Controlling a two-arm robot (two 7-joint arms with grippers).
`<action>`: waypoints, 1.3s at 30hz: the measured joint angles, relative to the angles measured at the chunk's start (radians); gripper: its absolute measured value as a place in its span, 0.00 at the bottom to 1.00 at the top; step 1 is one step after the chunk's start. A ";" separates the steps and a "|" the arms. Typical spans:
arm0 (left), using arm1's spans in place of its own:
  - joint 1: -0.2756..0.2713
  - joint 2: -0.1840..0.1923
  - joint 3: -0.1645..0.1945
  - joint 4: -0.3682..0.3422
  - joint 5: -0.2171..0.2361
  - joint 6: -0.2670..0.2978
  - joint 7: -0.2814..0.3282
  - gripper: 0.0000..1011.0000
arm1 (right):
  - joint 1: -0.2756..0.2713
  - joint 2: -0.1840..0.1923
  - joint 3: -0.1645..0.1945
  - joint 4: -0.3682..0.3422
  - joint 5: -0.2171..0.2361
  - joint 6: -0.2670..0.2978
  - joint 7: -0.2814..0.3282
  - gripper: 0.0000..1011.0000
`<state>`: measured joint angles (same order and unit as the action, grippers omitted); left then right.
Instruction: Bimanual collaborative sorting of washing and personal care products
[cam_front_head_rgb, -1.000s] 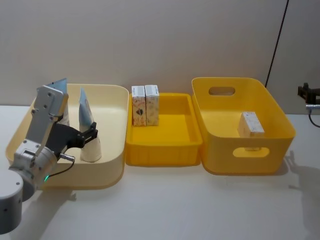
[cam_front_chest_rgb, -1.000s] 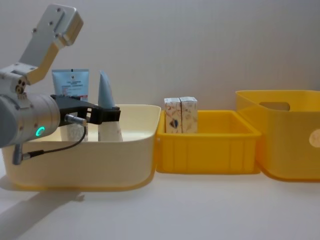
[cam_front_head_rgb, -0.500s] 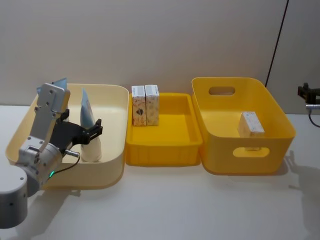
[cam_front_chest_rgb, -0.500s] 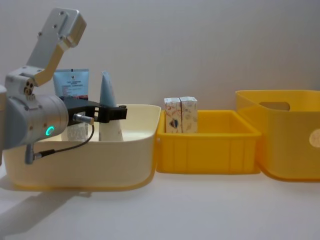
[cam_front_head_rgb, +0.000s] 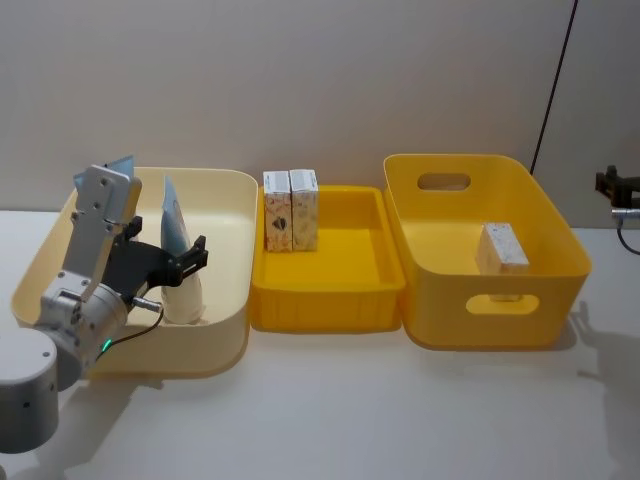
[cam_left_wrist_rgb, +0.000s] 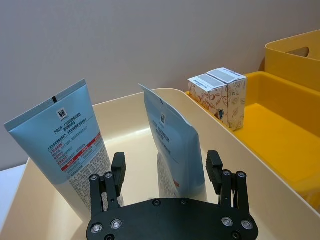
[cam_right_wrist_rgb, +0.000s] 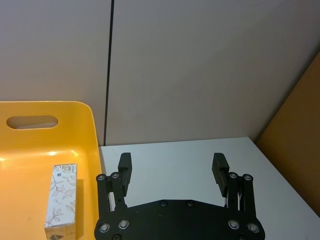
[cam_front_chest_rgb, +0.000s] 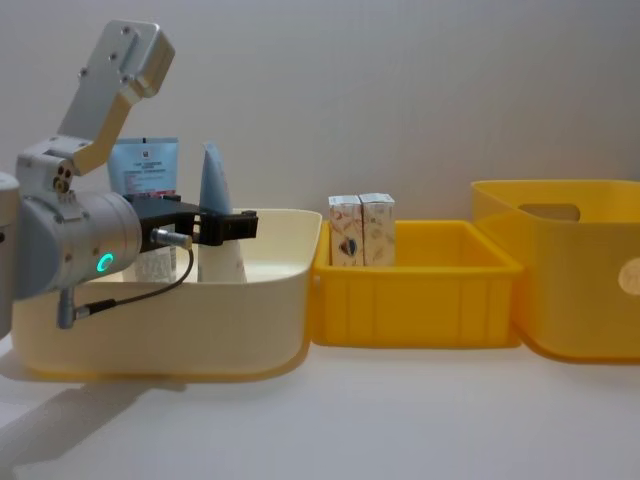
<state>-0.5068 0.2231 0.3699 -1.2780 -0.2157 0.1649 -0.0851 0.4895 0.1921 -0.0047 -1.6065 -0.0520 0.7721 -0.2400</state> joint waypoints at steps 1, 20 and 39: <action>0.000 -0.001 0.000 0.001 0.000 -0.001 -0.001 0.99 | 0.000 0.000 0.000 0.000 0.000 0.000 0.000 0.99; -0.006 -0.005 -0.004 0.015 0.005 -0.003 -0.007 0.99 | 0.000 0.000 0.000 0.000 0.000 0.000 0.000 0.99; -0.013 -0.006 -0.006 0.027 0.014 0.002 -0.013 0.96 | 0.000 0.000 0.000 0.000 0.000 0.000 0.000 0.99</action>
<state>-0.5195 0.2172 0.3641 -1.2512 -0.2017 0.1672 -0.0982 0.4895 0.1920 -0.0047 -1.6065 -0.0520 0.7721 -0.2399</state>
